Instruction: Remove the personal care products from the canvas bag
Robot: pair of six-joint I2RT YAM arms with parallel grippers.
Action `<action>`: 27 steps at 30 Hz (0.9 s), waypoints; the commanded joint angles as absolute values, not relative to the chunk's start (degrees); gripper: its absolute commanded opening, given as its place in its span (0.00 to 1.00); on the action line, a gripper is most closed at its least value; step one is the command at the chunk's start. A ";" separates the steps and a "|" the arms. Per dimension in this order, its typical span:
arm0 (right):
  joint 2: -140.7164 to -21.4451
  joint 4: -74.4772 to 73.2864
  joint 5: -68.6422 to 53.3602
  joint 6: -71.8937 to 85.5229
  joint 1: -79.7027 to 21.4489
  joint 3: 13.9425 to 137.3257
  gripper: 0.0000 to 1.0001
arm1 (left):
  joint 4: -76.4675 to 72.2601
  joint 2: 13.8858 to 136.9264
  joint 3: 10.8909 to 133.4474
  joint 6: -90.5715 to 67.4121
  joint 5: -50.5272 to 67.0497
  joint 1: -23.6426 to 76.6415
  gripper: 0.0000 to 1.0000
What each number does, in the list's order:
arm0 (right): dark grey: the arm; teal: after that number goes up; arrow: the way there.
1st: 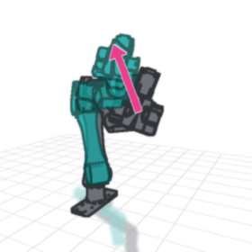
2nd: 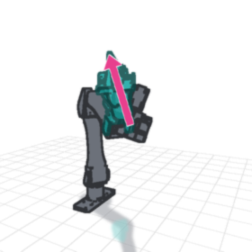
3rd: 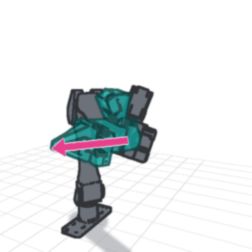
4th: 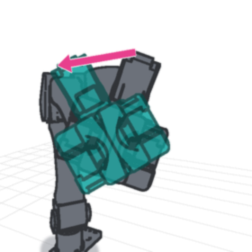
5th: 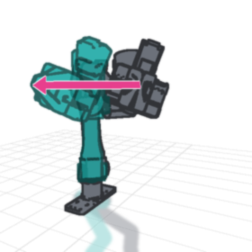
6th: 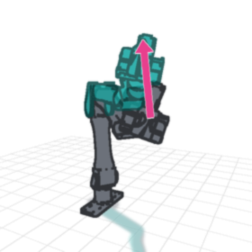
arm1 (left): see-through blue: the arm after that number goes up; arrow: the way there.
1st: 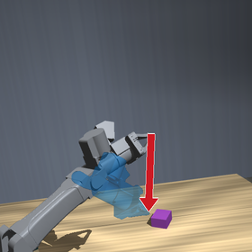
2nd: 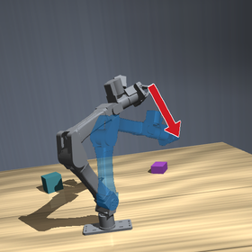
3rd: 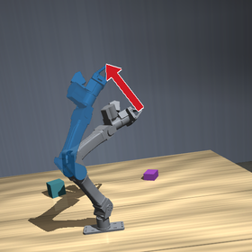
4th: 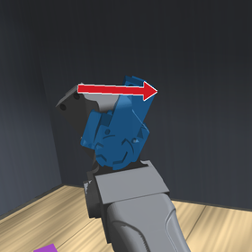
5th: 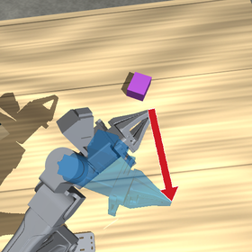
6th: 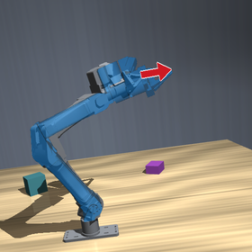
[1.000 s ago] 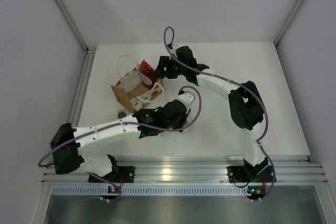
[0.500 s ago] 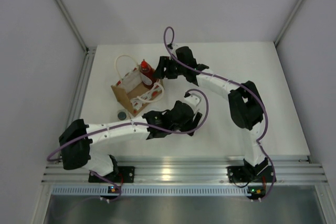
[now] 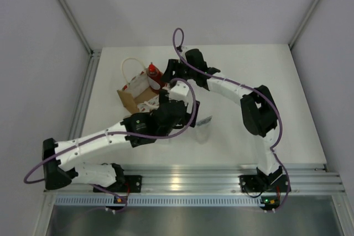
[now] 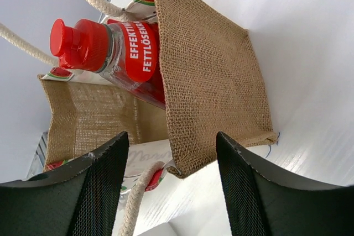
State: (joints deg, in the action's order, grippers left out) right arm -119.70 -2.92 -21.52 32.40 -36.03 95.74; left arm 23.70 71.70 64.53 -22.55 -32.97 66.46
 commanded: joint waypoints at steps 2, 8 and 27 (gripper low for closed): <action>-120.59 -1.76 -22.85 32.87 -34.98 98.53 0.63 | 28.03 63.29 68.91 -26.18 -54.97 66.01 0.98; -120.32 -1.67 -22.94 33.05 -34.98 98.00 0.63 | 29.79 58.45 67.50 -34.44 -57.14 55.68 0.96; -118.21 -1.58 -15.12 31.12 -34.89 93.17 0.61 | 30.23 87.08 83.31 -43.77 -26.45 24.79 0.89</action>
State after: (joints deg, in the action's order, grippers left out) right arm -119.68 -2.94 -16.10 32.51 -35.70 93.65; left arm 30.50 84.31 79.77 -42.54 -29.08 25.19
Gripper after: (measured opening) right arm 0.607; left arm 0.896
